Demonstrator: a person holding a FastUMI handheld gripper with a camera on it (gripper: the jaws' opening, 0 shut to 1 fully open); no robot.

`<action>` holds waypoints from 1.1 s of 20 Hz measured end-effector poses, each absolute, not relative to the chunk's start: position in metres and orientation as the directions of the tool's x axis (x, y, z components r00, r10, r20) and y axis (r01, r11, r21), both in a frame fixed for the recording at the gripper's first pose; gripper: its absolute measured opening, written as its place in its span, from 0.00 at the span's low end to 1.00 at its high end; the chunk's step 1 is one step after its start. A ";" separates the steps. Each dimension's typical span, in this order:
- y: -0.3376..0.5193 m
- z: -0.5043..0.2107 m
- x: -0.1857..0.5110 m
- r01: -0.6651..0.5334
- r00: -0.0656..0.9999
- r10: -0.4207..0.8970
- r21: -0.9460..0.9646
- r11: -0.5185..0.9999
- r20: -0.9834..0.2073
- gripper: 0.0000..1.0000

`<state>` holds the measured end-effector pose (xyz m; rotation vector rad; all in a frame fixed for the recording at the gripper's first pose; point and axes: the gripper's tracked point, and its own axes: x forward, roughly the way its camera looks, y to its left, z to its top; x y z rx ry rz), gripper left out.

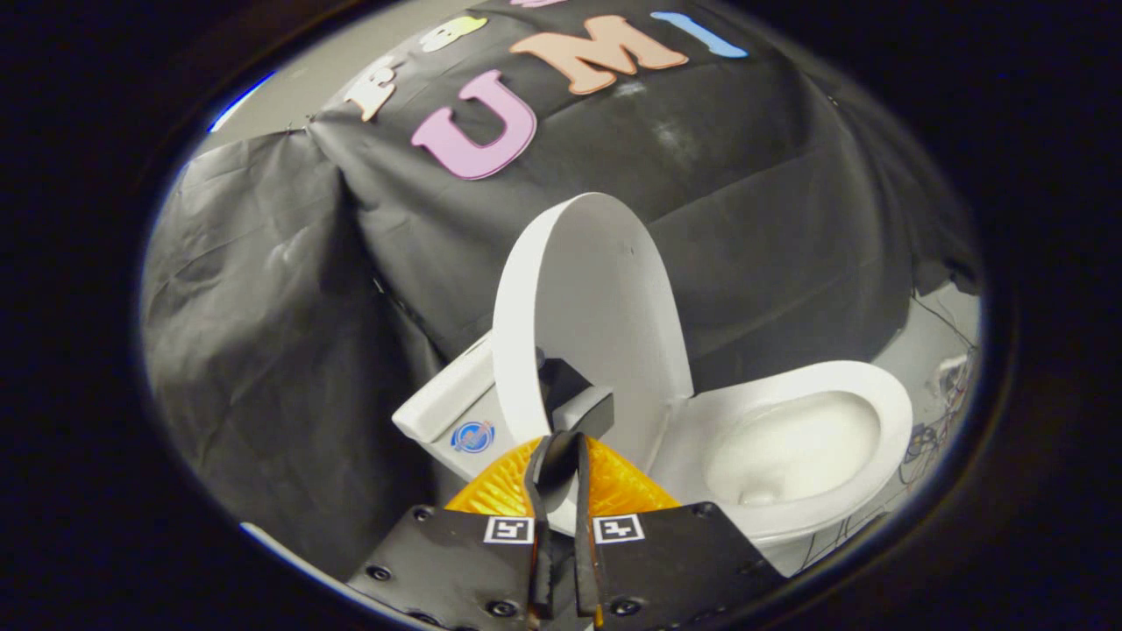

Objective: Open the toilet lid.

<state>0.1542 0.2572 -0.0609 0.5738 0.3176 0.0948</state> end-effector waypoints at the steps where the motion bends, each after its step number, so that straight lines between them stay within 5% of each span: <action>1: 0.261 -0.059 0.157 -0.003 0.948 0.176 0.543 0.840 -0.267 0.10; 9: 0.290 -0.052 0.175 -0.048 0.940 0.210 0.504 0.862 -0.270 0.10; 12: 0.279 -0.076 0.179 0.035 0.915 0.152 0.450 0.892 -0.373 0.10; 15: 0.279 -0.053 0.189 0.009 0.955 0.137 0.489 0.872 -0.262 0.10; 22: 0.314 -0.061 0.198 -0.033 0.939 0.184 0.453 0.891 -0.292 0.10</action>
